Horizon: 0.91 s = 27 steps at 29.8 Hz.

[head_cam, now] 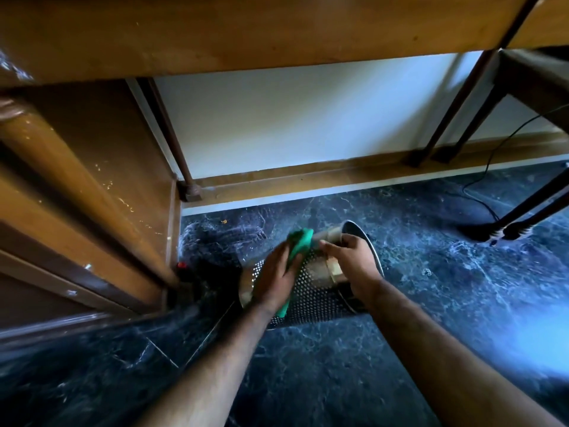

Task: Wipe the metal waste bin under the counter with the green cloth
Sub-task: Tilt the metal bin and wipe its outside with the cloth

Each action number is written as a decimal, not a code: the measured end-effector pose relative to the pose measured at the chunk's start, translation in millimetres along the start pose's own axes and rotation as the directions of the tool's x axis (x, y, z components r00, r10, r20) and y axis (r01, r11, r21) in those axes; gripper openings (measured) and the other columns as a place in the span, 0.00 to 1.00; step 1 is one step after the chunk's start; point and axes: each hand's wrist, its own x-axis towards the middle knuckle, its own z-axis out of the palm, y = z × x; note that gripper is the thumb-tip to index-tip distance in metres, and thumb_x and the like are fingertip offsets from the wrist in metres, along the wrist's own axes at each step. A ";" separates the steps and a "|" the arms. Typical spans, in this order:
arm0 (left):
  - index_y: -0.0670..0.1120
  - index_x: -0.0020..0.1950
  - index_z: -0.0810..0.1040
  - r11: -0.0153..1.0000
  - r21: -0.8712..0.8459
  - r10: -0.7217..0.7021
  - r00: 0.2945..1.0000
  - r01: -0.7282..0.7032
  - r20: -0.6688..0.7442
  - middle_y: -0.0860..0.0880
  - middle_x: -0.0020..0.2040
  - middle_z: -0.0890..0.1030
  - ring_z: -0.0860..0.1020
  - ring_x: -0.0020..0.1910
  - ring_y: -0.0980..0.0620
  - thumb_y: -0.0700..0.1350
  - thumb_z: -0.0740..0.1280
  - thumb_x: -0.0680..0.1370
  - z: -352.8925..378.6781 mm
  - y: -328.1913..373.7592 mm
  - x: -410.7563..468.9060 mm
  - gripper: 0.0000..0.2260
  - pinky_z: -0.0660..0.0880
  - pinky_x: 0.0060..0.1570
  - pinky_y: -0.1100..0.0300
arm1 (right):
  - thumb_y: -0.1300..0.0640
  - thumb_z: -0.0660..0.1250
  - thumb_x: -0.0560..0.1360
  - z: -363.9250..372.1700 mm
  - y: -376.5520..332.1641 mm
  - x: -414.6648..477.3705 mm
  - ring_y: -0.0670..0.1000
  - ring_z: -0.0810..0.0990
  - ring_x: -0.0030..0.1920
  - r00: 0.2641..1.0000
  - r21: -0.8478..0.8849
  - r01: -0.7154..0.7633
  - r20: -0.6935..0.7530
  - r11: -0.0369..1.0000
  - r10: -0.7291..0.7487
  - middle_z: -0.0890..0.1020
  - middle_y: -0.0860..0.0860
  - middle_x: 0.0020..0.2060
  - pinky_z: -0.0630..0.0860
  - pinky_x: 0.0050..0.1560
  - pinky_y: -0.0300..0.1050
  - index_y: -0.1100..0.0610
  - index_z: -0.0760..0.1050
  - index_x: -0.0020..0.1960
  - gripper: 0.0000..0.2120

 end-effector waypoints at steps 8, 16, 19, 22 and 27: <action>0.41 0.72 0.73 0.756 0.001 -0.650 0.751 0.654 0.117 0.37 0.71 0.75 0.75 0.69 0.39 0.57 0.55 0.84 -33.0 -58.7 34.4 0.25 0.70 0.70 0.48 | 0.57 0.76 0.72 2.3 7.0 -10.5 0.41 0.82 0.31 0.971 -0.185 0.128 0.221 0.974 -0.086 0.86 0.43 0.32 0.76 0.34 0.36 0.45 0.83 0.38 0.08; 0.54 0.70 0.75 0.848 -0.258 -0.483 0.876 0.463 -0.014 0.45 0.70 0.78 0.78 0.64 0.43 0.68 0.60 0.76 -7.5 57.5 82.3 0.28 0.69 0.56 0.59 | 0.55 0.75 0.73 10.8 -8.0 -6.4 0.48 0.77 0.34 0.932 -0.493 0.343 0.285 0.799 -0.224 0.85 0.55 0.35 0.71 0.35 0.45 0.57 0.78 0.41 0.08; 0.50 0.66 0.77 0.936 -0.224 -0.309 0.938 0.270 -0.160 0.43 0.64 0.81 0.79 0.60 0.44 0.59 0.61 0.80 3.9 78.6 75.6 0.19 0.72 0.51 0.56 | 0.57 0.73 0.72 9.2 -12.0 -1.6 0.53 0.80 0.36 0.928 -0.607 0.368 0.283 0.704 -0.241 0.82 0.50 0.33 0.67 0.33 0.44 0.52 0.76 0.38 0.06; 0.49 0.64 0.78 0.895 -0.369 -0.344 0.914 0.250 -0.216 0.46 0.60 0.82 0.79 0.54 0.47 0.55 0.62 0.82 -0.6 80.2 65.0 0.16 0.73 0.51 0.56 | 0.55 0.70 0.74 7.7 -10.7 2.7 0.59 0.83 0.42 0.923 -0.704 0.385 0.288 0.597 -0.255 0.86 0.57 0.41 0.72 0.37 0.47 0.56 0.78 0.45 0.05; 0.49 0.53 0.82 0.410 -0.841 -0.730 0.679 0.352 -0.072 0.44 0.52 0.85 0.84 0.48 0.45 0.59 0.67 0.78 -31.8 56.3 45.6 0.15 0.81 0.50 0.51 | 0.54 0.64 0.76 18.4 -5.5 5.6 0.61 0.84 0.46 0.907 -0.818 0.421 0.376 0.392 -0.190 0.85 0.58 0.47 0.72 0.40 0.46 0.51 0.77 0.55 0.09</action>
